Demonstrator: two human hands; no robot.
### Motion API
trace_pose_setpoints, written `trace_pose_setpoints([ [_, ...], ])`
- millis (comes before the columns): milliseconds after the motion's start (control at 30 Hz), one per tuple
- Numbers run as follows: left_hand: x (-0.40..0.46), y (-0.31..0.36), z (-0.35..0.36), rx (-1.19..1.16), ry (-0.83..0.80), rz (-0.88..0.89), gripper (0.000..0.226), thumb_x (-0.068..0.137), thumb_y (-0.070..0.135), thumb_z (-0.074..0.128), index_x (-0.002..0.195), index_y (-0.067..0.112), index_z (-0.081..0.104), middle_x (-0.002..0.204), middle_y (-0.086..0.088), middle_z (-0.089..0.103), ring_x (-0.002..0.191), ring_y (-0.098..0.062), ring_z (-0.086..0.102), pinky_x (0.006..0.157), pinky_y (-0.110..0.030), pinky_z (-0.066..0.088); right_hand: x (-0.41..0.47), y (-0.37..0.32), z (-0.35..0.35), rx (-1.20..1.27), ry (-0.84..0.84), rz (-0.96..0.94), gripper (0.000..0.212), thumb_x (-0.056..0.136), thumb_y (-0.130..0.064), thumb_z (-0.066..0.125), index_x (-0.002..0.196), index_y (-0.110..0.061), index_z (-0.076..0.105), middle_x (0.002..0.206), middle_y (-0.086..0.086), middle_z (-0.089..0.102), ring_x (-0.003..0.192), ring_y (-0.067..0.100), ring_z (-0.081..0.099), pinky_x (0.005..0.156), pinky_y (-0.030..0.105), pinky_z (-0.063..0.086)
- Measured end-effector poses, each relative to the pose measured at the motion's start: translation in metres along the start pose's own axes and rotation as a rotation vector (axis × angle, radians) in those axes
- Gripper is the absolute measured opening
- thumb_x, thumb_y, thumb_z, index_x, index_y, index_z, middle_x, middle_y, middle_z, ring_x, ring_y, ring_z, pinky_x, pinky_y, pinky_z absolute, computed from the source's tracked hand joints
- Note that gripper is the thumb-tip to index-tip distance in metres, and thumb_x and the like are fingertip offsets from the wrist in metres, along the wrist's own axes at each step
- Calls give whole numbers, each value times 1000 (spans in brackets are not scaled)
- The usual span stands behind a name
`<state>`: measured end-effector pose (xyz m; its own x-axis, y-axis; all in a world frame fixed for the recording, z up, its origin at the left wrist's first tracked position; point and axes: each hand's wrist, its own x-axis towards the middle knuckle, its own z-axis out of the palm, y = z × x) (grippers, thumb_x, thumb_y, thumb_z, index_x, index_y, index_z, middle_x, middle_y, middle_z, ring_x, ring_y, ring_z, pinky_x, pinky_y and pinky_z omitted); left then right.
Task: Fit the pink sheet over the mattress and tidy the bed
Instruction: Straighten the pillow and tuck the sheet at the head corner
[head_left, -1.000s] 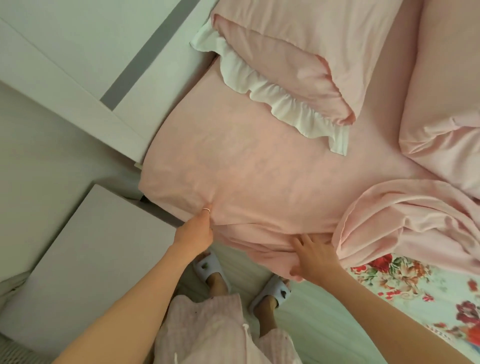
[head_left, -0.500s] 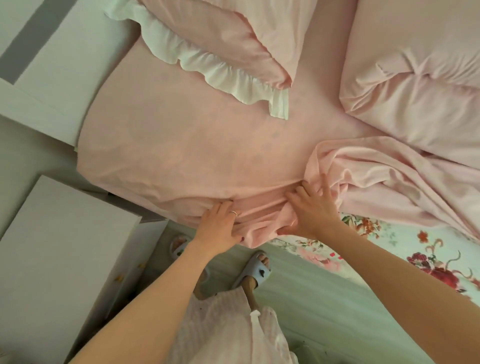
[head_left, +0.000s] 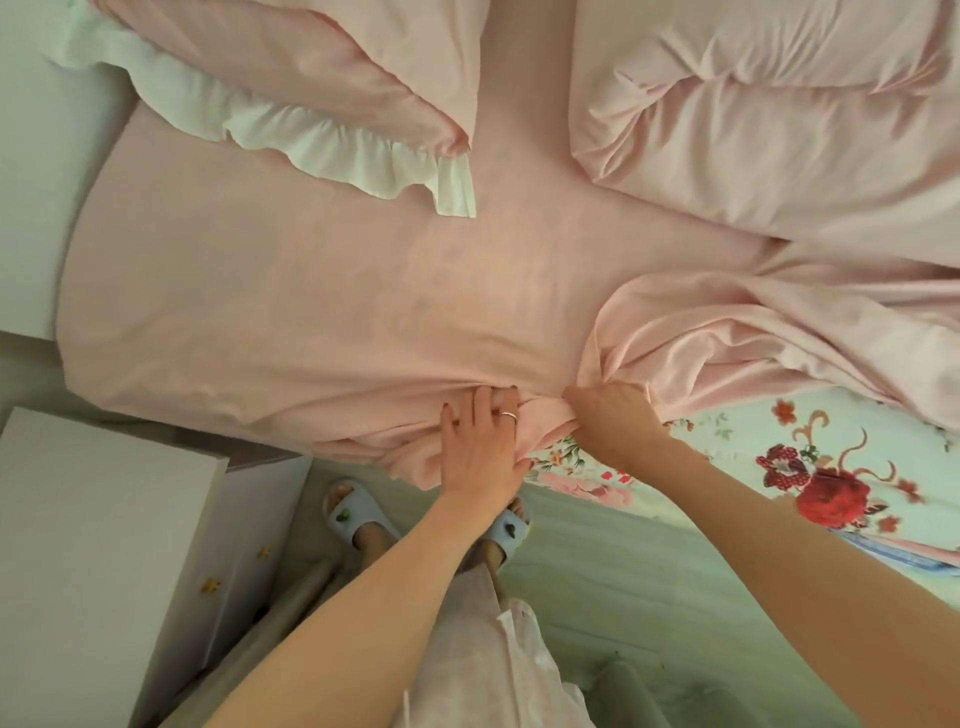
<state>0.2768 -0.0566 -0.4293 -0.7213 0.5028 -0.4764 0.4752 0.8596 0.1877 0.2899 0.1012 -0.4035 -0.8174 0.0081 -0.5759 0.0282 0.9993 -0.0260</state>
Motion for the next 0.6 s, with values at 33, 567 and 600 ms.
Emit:
trace_pose_setpoints([
  [33, -1, 2, 3, 16, 56, 15, 79, 48, 34, 87, 117, 13, 56, 114, -12, 58, 102, -31, 58, 85, -43, 49, -6, 1, 4, 40, -25, -6, 21, 86, -12, 43, 106, -11, 52, 88, 8, 61, 91, 30, 63, 69, 32, 35],
  [567, -43, 18, 1, -159, -24, 115, 42, 86, -3, 43, 126, 10, 45, 122, -7, 55, 113, -26, 50, 87, -31, 39, -69, -3, 35, 18, 73, 97, 49, 23, -16, 90, 60, -8, 59, 61, 6, 56, 47, 24, 56, 41, 28, 35],
  [600, -45, 20, -2, -178, -32, 126, 39, 87, 1, 44, 125, 11, 45, 121, -7, 55, 111, -27, 50, 87, -32, 39, -72, -3, 37, 16, 147, 121, 48, 20, -6, 86, 58, -9, 57, 56, 5, 54, 42, 23, 54, 41, 25, 31],
])
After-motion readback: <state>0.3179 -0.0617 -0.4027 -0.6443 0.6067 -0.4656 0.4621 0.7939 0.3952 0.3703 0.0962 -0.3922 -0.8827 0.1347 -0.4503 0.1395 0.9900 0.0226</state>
